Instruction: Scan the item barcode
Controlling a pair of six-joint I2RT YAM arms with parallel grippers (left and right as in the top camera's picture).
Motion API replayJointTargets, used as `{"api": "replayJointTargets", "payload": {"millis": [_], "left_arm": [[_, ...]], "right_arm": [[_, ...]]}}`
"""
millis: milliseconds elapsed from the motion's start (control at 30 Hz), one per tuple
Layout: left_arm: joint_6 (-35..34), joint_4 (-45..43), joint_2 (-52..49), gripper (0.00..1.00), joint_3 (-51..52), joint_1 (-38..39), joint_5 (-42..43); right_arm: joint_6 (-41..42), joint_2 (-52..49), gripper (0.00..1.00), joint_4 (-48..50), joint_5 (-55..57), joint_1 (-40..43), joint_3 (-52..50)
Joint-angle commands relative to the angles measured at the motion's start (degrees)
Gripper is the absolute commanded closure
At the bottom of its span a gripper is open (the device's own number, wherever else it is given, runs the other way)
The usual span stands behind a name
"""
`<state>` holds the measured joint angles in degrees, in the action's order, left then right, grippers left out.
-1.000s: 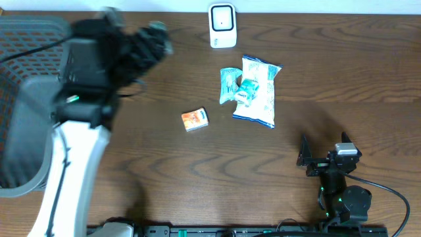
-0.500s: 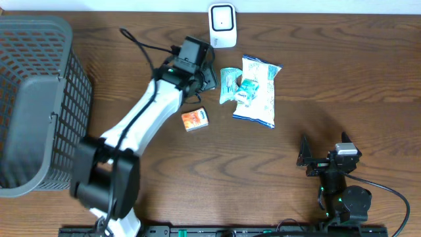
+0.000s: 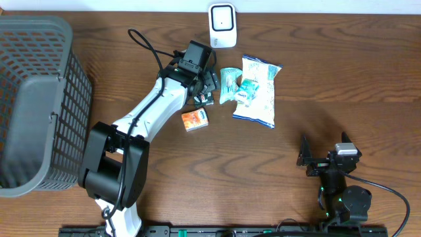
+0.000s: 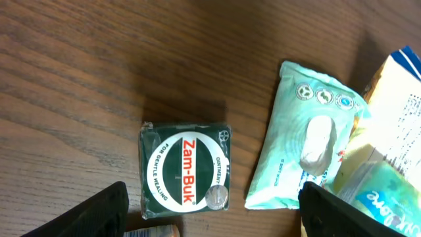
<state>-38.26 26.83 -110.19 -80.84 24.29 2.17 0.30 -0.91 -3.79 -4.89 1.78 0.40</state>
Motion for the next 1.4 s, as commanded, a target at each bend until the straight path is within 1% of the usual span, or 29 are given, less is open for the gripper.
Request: {"api": "replayJointTargets", "payload": {"millis": [0,100,167,267,400,600,700,800,1367], "left_arm": [[3.04,0.92,4.44,0.16,-0.66,-0.59,0.31],[6.82,2.47,9.99,0.09,-0.74,-1.73,0.09],[8.46,4.63,14.53,0.02,-0.72,-3.02,-0.26],[11.67,9.97,22.71,0.02,-0.72,-6.34,-0.33],[17.09,17.20,30.32,0.02,-0.72,-11.32,-0.35],[17.03,25.51,36.98,0.02,-0.72,-20.28,-0.52],[16.61,28.48,38.18,0.02,-0.72,-24.04,-0.50],[16.61,29.79,38.27,0.02,-0.72,-25.86,-0.48],[16.61,29.75,37.97,0.02,-0.70,-26.16,-0.50]], "right_arm": [[-0.79,0.15,0.01,-0.24,0.24,-0.33,-0.09],[-0.79,0.15,0.01,-0.24,0.24,-0.33,-0.09],[-0.79,0.15,0.01,-0.24,0.24,-0.33,-0.09],[-0.79,0.15,0.01,-0.24,0.24,-0.33,-0.09],[-0.79,0.15,0.01,-0.24,0.24,-0.33,-0.09],[-0.79,0.15,0.01,-0.24,0.24,-0.33,-0.09],[-0.79,0.15,0.01,-0.24,0.24,-0.33,-0.09],[-0.79,0.15,0.01,-0.24,0.24,-0.33,-0.09],[-0.79,0.15,0.01,-0.24,0.24,-0.33,-0.09]]}}
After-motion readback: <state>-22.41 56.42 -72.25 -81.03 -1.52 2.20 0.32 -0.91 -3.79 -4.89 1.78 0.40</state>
